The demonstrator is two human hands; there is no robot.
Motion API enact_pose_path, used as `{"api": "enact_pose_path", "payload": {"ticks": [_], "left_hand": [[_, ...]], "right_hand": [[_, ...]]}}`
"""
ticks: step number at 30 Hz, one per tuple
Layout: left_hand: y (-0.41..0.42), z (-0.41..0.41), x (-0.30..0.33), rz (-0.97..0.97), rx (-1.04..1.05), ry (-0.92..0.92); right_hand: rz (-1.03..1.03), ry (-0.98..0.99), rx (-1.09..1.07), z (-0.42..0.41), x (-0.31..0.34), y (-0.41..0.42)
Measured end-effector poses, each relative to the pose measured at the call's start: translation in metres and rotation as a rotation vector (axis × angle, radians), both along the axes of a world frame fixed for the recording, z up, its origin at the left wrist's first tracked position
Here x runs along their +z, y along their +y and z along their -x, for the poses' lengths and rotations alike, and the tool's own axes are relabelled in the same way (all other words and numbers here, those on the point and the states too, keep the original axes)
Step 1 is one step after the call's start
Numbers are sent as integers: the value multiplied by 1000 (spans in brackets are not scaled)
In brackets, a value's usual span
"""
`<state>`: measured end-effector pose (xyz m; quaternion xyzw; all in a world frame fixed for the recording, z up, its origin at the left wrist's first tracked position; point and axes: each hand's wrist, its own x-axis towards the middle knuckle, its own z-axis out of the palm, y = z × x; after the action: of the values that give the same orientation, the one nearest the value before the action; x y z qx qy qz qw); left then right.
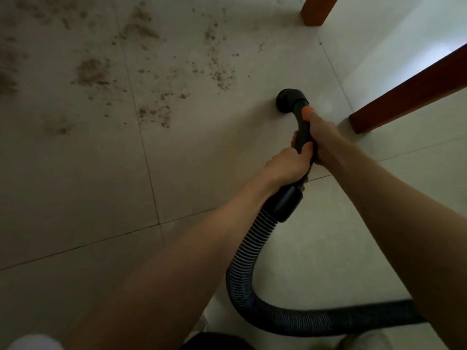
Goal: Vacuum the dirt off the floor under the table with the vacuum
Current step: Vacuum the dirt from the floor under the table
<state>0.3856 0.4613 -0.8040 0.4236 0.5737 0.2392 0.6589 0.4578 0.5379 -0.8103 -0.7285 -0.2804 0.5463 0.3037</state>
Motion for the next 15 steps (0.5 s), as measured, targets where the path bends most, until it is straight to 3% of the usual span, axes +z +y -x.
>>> {"api": "enact_pose_path", "payload": {"ticks": [8,15], "left_hand": [[13,-15,4,30,117,-15],[27,-29,21,63,10,-70]], "right_hand": [[60,63,189,-2,17,12],[14,-58,107,-27,27,22]]}}
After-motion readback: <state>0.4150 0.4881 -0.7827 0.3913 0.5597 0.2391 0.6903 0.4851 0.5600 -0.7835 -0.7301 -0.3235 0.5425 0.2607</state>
